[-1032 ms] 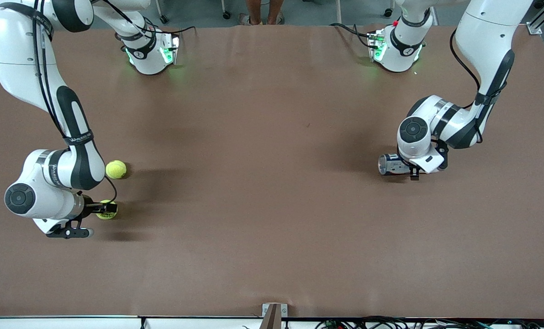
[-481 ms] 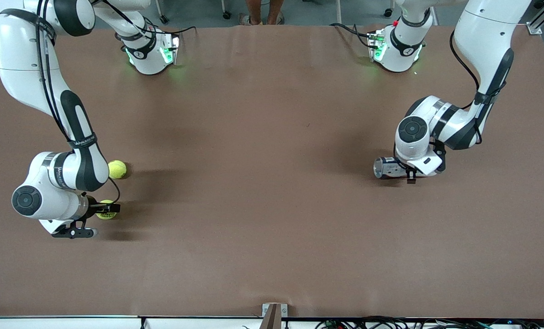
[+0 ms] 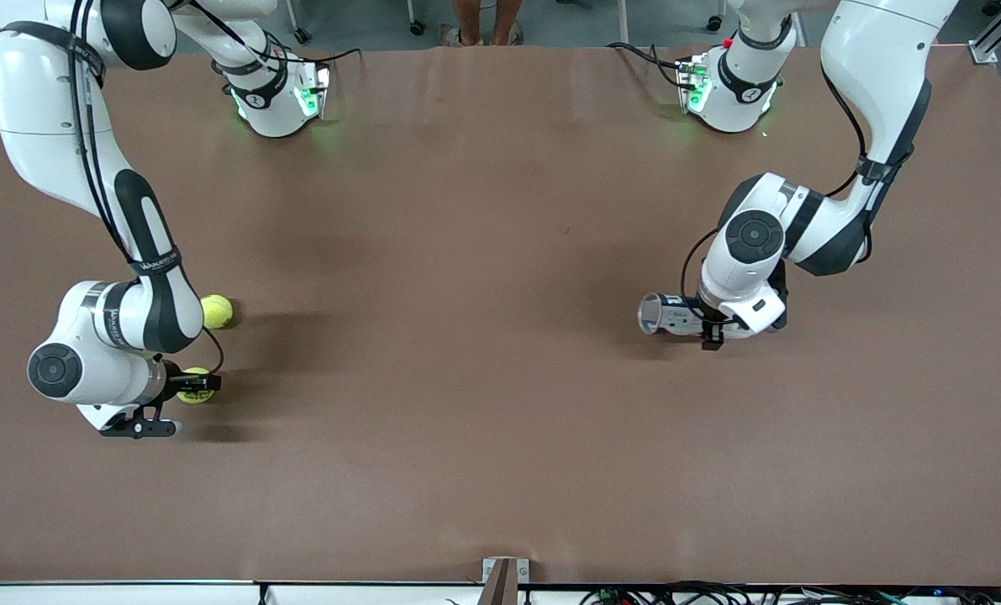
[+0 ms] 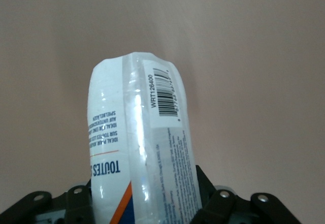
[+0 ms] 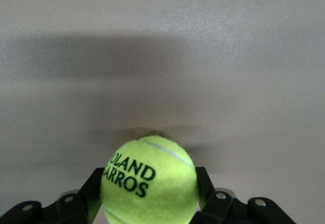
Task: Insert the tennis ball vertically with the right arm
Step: 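Lift the can upright with the left gripper while the right gripper lifts the ball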
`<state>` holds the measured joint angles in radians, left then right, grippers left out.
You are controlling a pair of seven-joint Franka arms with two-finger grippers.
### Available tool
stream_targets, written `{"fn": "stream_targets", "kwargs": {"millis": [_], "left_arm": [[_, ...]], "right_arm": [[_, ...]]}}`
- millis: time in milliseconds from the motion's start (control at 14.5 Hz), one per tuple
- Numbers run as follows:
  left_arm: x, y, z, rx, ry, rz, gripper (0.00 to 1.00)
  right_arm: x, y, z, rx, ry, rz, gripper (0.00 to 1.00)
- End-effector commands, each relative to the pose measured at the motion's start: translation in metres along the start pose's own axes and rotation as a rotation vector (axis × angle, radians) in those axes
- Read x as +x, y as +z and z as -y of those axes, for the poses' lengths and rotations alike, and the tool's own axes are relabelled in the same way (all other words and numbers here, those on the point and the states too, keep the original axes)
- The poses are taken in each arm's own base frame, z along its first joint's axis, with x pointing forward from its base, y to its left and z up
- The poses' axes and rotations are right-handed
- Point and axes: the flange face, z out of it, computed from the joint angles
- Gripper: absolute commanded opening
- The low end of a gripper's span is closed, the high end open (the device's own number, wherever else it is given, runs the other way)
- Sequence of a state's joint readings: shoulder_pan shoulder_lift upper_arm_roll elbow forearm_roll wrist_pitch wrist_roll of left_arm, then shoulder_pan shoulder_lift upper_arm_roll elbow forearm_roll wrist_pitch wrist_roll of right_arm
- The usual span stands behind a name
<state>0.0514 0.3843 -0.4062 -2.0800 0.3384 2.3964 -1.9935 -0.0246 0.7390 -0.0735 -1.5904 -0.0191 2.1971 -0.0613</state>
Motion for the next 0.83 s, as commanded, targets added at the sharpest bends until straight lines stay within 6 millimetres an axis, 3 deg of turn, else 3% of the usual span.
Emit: {"fn": "stream_targets", "kwargs": {"millis": [0, 275, 481, 619, 757], "left_arm": [[-0.031, -0.019, -0.024, -0.010, 0.040, 0.122, 0.68], [-0.084, -0.037, -0.063, -0.040, 0.065, 0.309, 0.66], [-0.121, -0.045, -0.076, -0.040, 0.077, 0.417, 0.66], [-0.146, -0.048, -0.079, -0.027, 0.063, 0.487, 0.66], [-0.168, -0.054, -0.081, -0.020, 0.060, 0.538, 0.66]], "right_arm": [[0.002, 0.000, 0.003, 0.007, 0.004, -0.008, 0.65], [0.001, -0.001, 0.004, 0.006, 0.002, -0.005, 0.46], [0.002, -0.015, 0.008, 0.006, -0.003, -0.009, 0.45], [-0.003, -0.046, 0.014, 0.009, -0.012, 0.010, 0.45], [-0.012, -0.092, 0.034, 0.009, -0.030, 0.027, 0.45]]}}
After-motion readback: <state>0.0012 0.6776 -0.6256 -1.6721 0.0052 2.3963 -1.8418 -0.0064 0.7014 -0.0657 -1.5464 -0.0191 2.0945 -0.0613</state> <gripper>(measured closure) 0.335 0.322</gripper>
